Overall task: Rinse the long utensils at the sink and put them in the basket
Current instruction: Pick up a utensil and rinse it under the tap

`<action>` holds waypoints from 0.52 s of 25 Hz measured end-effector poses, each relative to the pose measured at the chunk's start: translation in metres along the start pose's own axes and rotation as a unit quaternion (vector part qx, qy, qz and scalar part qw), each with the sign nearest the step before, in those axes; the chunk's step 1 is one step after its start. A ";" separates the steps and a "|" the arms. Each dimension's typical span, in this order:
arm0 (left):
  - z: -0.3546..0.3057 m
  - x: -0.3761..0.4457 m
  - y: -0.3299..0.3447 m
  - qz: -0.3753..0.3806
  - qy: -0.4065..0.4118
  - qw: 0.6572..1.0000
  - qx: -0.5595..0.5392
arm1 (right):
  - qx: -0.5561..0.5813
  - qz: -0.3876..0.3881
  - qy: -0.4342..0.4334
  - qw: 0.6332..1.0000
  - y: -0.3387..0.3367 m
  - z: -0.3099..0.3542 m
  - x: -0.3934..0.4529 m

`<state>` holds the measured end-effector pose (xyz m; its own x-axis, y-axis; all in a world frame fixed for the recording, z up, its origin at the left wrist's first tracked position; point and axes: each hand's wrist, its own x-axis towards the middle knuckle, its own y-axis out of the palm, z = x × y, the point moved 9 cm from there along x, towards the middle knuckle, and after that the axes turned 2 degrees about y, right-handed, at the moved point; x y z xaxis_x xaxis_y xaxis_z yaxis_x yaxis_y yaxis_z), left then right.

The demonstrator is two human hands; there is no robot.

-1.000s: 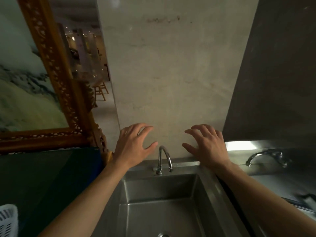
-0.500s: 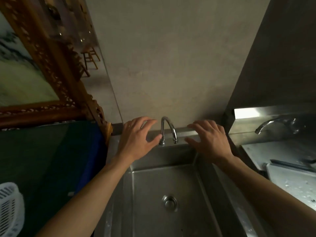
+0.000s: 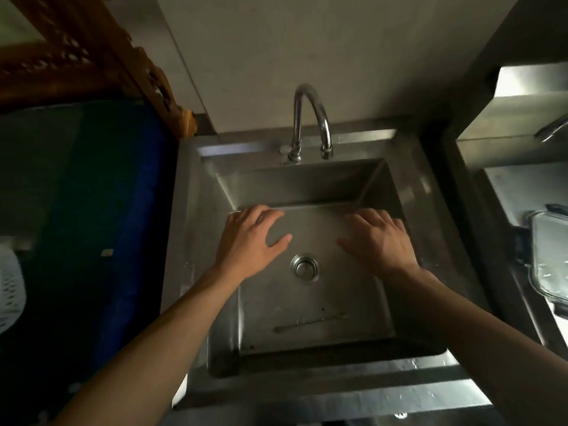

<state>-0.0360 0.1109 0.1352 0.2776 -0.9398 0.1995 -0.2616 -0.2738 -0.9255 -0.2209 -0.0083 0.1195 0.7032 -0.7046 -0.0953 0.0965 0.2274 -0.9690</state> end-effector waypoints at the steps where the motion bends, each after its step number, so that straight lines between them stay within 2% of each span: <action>1: 0.004 -0.008 0.020 0.014 -0.010 1.000 -0.006 | 0.006 0.014 0.001 1.000 0.019 -0.004 -0.001; 7: 0.031 -0.073 0.162 0.155 -0.063 0.986 -0.017 | -0.006 0.140 -0.017 0.990 0.162 -0.025 -0.014; 10: 0.056 -0.116 0.234 0.250 -0.134 0.959 -0.019 | -0.029 0.211 -0.007 0.977 0.232 -0.042 -0.027; 13: 0.065 -0.157 0.289 0.340 -0.136 0.931 -0.007 | -0.065 0.273 -0.036 0.959 0.294 -0.047 -0.041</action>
<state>-0.0949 0.1922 -0.1850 0.2664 -0.8110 -0.5209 -0.4742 0.3603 -0.8034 -0.2546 0.0563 -0.1717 0.6706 -0.4559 -0.5852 -0.3853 0.4600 -0.8000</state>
